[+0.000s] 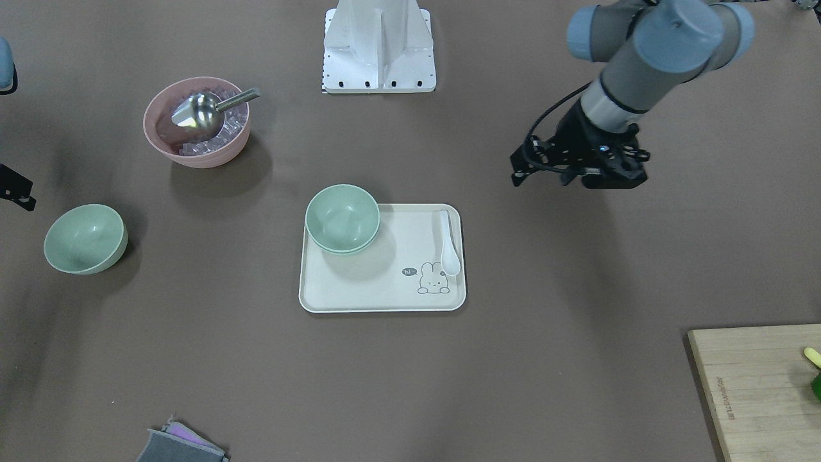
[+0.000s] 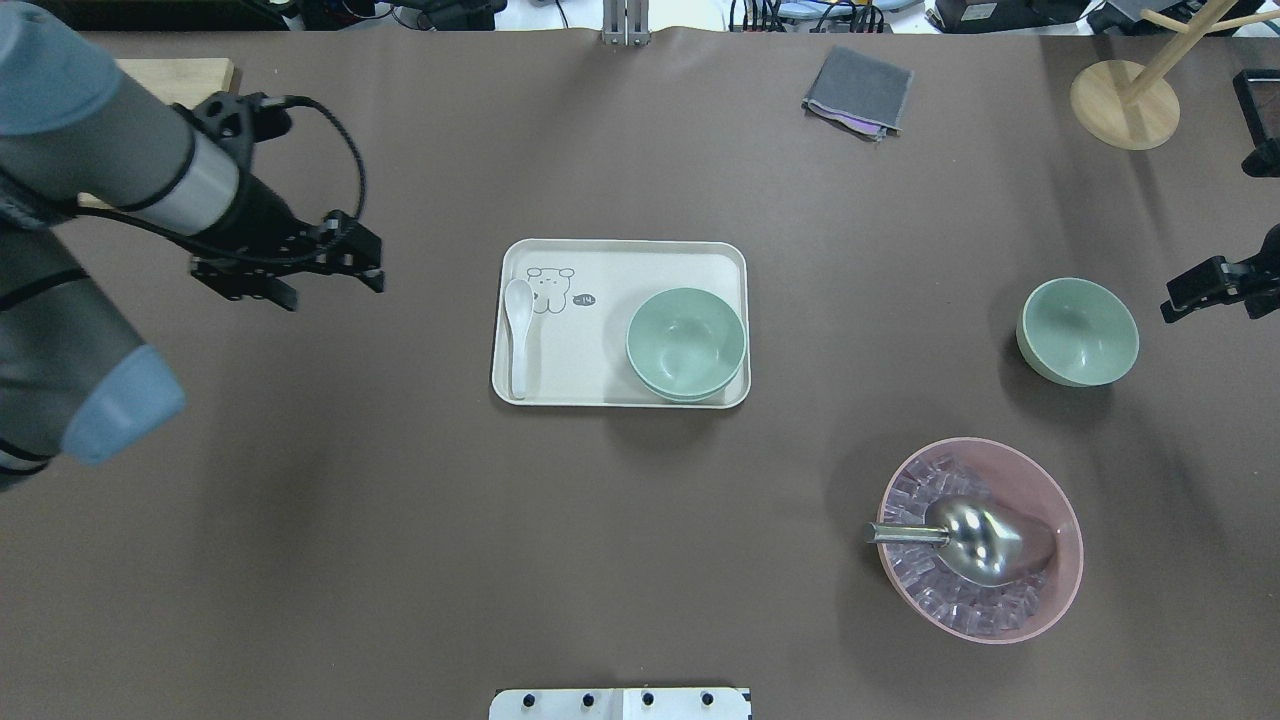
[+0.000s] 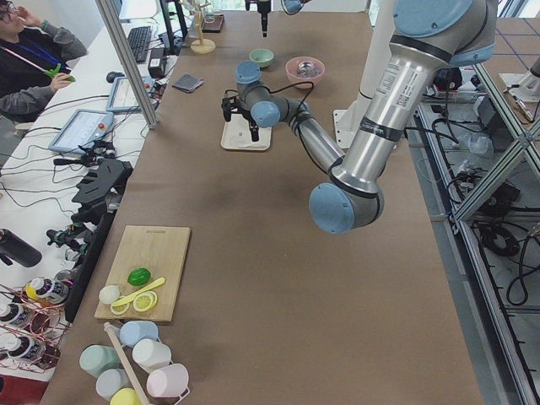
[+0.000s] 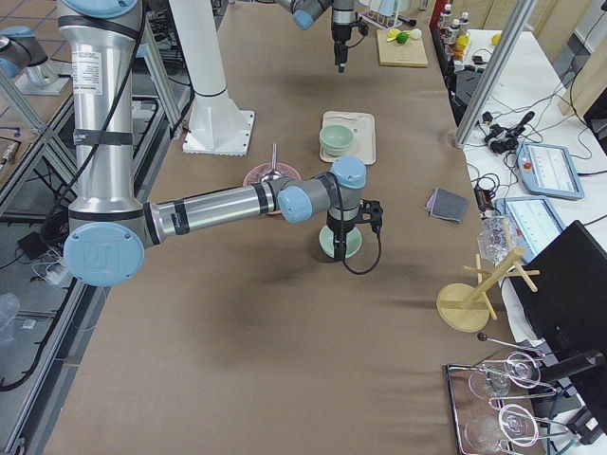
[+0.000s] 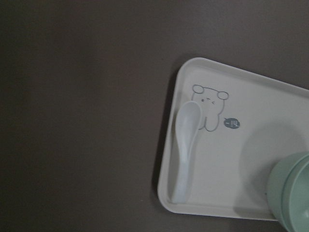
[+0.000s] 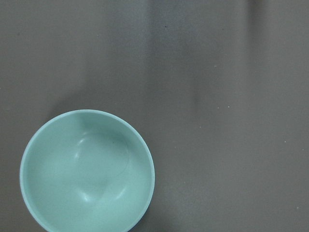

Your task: Stack green bowls together

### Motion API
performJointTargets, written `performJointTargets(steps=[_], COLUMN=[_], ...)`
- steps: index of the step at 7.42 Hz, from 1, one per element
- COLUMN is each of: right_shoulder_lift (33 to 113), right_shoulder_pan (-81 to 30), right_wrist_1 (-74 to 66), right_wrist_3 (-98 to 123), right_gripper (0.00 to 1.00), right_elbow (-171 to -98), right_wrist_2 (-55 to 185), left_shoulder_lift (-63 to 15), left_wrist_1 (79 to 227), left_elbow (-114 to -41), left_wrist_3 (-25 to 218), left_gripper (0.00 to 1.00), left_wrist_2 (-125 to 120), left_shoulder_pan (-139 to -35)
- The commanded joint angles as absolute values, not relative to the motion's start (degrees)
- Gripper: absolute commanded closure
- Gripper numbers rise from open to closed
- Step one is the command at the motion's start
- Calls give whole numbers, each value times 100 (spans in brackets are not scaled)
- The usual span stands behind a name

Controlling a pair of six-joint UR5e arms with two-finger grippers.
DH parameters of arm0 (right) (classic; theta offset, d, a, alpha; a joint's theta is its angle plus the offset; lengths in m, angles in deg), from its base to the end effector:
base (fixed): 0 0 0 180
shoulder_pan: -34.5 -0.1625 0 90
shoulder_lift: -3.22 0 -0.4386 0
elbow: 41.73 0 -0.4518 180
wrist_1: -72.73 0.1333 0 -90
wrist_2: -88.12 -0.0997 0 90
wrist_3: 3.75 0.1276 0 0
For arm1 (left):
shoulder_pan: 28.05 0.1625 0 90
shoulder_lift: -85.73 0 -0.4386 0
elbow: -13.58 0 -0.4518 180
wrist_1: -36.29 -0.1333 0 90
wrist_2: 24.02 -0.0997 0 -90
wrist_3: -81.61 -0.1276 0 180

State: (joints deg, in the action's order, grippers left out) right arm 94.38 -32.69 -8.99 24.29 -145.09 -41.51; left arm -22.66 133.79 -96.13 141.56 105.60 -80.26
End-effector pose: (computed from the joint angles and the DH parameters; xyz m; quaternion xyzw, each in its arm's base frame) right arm -0.1694 -0.5368 0.5627 0.0078 -0.3731 -0.0180 0.9276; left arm 0.3474 -0.5328 0.2975 0.0045 0.4801 -0.0378 0.8764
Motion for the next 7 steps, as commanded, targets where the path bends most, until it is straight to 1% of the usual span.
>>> performJointTargets(steps=[1,2,3,4,5,6,7], right_shoulder_lift=[9357,9348,9339,9348,9331,9304,9304], right_shoulder_pan=[-3204,-3134,-3003,-2906,-2826,-2765,-2677], right_wrist_1=[-848,-395,279,617,637,638,638], right_wrist_3=[2447,2656,3041,3253,3368,3396,3405], right_gripper=[2,3,6,16,28,34,36], right_elbow=[-14369,-14116,-13792,-13632,-13621,-13621,-13621], right_wrist_2=[-4143,-4135,-4100,-4047,-4047,-3968,-3898], left_shoulder_lift=[-1038,-650,-455,-410,-400,-383,-383], left_wrist_1=[13192,13192,13183,13166,13165,13165,13165], left_elbow=[-9761,-9630,-9559,-9558,-9549,-9549,-9541], left_wrist_3=[11531,10483,9924,9875,9875,9875,9875], left_gripper=[2,1,1,1,1,1,1], left_wrist_2=[11017,11045,11063,11063,11063,11063,11063], left_shoulder_pan=[-9302,-9787,-10062,-10082,-10082,-10082,-10082])
